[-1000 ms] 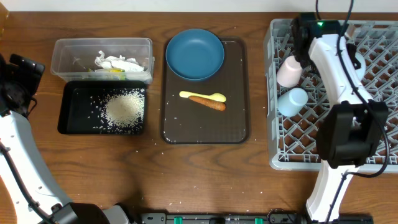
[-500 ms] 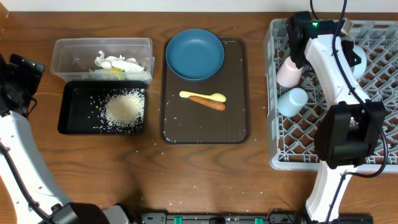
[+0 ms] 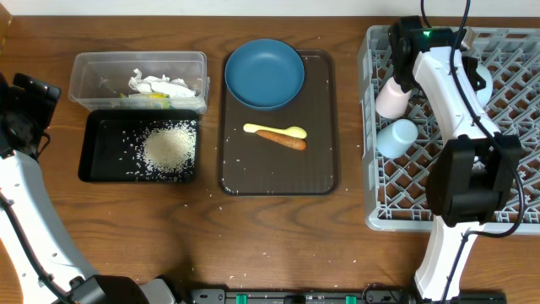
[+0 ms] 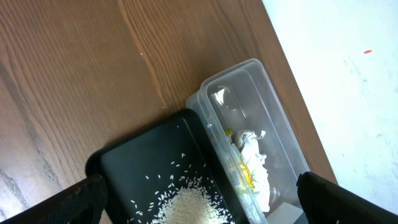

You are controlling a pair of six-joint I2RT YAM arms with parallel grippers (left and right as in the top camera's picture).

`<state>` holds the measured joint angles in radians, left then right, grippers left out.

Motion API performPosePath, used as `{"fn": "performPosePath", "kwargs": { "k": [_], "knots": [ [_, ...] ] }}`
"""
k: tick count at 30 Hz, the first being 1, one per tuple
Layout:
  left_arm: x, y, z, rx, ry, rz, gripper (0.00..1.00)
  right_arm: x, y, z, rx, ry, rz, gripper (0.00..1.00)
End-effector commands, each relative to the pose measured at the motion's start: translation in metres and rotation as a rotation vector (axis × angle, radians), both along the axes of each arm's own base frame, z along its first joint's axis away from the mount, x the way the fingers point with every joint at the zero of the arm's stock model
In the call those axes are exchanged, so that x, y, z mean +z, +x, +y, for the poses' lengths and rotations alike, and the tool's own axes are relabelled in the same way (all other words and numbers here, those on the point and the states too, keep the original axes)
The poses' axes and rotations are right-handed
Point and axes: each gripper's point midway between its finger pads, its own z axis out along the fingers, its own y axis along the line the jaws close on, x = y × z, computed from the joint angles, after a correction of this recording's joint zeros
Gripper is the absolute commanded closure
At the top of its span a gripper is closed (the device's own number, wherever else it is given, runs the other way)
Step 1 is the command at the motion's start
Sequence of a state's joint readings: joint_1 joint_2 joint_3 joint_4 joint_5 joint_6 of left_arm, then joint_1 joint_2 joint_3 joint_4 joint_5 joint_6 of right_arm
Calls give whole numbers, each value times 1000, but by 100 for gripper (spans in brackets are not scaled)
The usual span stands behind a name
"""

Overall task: Sort waste into correct bins and load items into the dishwasher rack
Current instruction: 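Lower the bowl into the rack and open the right gripper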

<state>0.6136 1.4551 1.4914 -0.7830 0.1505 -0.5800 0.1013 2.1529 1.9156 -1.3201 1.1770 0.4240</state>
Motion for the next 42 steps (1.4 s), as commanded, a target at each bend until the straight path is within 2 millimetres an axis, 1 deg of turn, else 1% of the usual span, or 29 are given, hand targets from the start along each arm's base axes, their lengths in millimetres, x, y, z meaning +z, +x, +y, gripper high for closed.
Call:
{"fn": "performPosePath", "kwargs": {
  "k": [1,9,14,19,27,31,32,34,36,37,38,41,42],
  "knots": [
    [9,0,3,9,15,-17,0,-7,1,-5,-11,-13,11,99],
    [9,0,3,9,15,-17,0,-12,-2,-16,-33,-15,35,99],
    [9,0,3,9,15,-17,0,-18,-3,-15,-29,-8,56,99],
    [9,0,3,9,15,-17,0,-30,-6,-5,-14,55,103,99],
    [9,0,3,9,15,-17,0,-34,-11,18,33,77,172,99],
    [9,0,3,9,15,-17,0,-42,-18,33,52,132,230,98],
    [9,0,3,9,15,-17,0,-45,-21,37,56,152,246,95],
    [9,0,3,9,15,-17,0,-51,-25,47,63,193,274,83],
    [9,0,3,9,15,-17,0,-54,-29,54,70,218,298,79],
    [9,0,3,9,15,-17,0,-55,-31,57,74,228,308,70],
    [9,0,3,9,15,-17,0,-56,-33,62,78,240,321,55],
    [9,0,3,9,15,-17,0,-55,-35,67,87,247,330,40],
    [9,0,3,9,15,-17,0,-53,-36,67,88,248,329,34]
  ]
}}
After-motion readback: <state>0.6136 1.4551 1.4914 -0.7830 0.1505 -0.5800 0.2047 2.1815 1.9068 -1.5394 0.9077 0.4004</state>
